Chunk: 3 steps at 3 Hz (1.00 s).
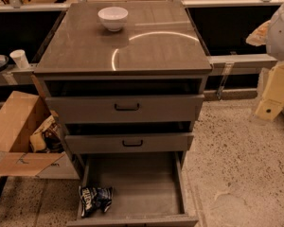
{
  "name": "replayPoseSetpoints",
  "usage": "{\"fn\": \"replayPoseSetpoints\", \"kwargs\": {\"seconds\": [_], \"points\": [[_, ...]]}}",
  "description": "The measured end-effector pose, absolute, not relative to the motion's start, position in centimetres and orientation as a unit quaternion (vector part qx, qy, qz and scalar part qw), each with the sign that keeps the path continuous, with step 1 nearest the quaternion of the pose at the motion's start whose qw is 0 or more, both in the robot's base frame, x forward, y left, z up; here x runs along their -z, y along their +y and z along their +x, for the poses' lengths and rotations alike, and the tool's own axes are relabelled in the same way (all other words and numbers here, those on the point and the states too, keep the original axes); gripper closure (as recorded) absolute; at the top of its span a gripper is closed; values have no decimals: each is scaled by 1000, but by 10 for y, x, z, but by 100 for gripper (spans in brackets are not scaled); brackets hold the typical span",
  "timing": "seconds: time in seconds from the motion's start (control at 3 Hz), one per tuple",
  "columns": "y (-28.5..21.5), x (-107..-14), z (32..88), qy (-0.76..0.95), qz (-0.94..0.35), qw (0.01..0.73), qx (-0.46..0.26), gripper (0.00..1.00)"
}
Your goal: Pick blue chip bag from bottom drawer and place on counter
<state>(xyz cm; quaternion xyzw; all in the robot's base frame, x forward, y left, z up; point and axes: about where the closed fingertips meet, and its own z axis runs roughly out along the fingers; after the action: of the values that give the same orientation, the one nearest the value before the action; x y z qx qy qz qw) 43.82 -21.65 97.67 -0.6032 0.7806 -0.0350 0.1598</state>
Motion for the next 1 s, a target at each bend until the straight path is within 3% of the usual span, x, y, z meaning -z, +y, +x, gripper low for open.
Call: {"fn": "replayPoseSetpoints", "kwargs": {"seconds": [0.67,1.0], "points": [[-212,-966,446,773,-613,160,34,0],[-178,-906,459,739,-657,152,-7,0]]}}
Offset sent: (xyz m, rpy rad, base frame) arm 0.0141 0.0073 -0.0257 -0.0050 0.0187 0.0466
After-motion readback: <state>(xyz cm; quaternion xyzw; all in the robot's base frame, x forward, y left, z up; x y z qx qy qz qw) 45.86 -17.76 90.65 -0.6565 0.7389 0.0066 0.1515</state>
